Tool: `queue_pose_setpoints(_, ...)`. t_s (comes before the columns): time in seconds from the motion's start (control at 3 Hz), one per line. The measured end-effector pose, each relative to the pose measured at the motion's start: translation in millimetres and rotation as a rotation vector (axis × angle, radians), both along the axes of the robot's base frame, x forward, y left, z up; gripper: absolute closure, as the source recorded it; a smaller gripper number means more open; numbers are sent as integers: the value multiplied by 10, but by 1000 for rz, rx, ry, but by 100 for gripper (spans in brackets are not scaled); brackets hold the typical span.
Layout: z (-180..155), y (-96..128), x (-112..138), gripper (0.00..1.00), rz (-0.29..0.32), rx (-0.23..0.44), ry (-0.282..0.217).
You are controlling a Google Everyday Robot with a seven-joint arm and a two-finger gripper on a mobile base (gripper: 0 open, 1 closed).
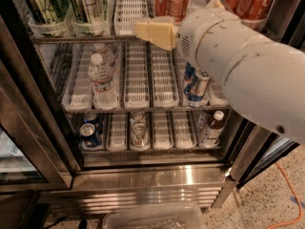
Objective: Pick coke can from top shelf of fridge
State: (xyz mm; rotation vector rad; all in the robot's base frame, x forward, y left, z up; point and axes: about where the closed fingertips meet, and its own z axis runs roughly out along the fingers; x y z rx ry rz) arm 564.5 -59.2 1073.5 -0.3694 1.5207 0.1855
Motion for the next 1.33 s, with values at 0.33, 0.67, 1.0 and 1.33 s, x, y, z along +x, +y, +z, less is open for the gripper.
queue_pose_setpoints(0.33, -29, 99, 101, 12, 3, -9, -23)
queue_pose_setpoints(0.67, -11, 101, 210, 9, -23, -26, -57)
queue_pose_setpoints(1.0, 27, 65, 311, 7, -66, -40, -87)
queue_pose_setpoints(1.33, 79, 77, 410, 12, -100, -46, -106)
